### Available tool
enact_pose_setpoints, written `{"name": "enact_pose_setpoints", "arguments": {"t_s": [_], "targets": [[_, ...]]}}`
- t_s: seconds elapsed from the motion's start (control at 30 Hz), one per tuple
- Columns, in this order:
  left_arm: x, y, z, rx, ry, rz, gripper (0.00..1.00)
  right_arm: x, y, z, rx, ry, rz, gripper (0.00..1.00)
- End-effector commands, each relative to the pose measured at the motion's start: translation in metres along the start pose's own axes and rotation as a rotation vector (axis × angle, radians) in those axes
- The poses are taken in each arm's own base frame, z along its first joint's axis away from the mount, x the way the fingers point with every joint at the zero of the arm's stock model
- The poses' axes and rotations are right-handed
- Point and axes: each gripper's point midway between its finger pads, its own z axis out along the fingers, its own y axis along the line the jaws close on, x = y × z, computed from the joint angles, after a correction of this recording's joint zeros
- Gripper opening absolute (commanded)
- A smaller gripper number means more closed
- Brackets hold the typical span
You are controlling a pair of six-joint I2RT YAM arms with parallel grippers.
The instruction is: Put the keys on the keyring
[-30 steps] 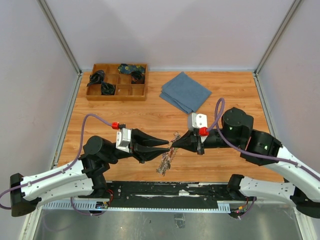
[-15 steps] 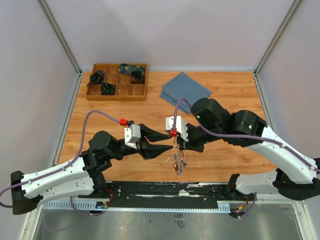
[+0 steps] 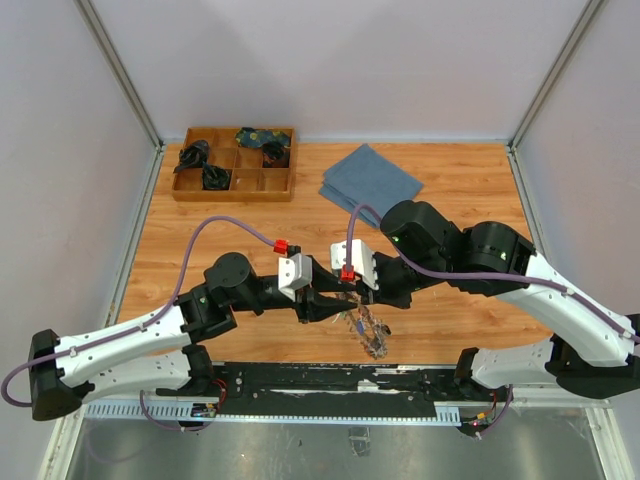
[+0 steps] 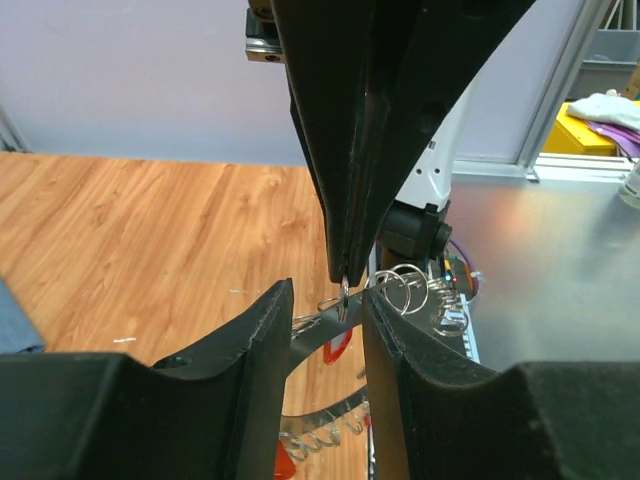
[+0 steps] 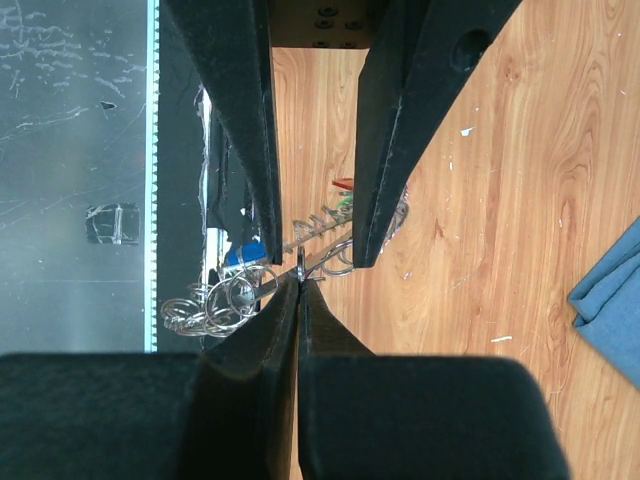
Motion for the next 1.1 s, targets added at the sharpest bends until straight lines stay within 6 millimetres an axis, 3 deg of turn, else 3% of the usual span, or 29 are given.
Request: {"name": "enact_pose_setpoints", "arguments": {"t_s": [0.0,0.47,0.57,0.67,0.73,0.9,1.07], "targets": [[-0.020,-0.008,0.004,0.057,-0.031,0.035,0.38,-0.013,0.000,-0.010,0.022,-0.056,-0.040,0.00],[-0.013,-0.006,0.007,0.057,-0.007,0.029,0.29,-0.021,-0.004,-0.013,0.053,-0.097,-0.036,0.00],[-0.013,-0.005,0.007,0.053,-0.006,0.029,0.21,-0.023,-0.003,-0.013,0.048,-0.105,-0.033,0.00],[-0.016,-0.001,0.007,0.028,-0.015,0.029,0.01,-0.023,-0.003,-0.011,0.044,-0.111,-0.030,0.00],[-0.020,0.002,0.005,0.005,-0.030,0.030,0.01,-0.024,-0.005,-0.012,0.062,-0.121,-0.023,0.01],[-0.025,0.009,-0.001,-0.051,-0.072,0.019,0.00,-0.034,-0.018,-0.031,0.195,-0.233,0.013,0.30],[-0.028,0.014,-0.008,-0.103,-0.116,-0.007,0.01,-0.035,-0.039,-0.045,0.377,-0.380,0.148,0.39]]}}
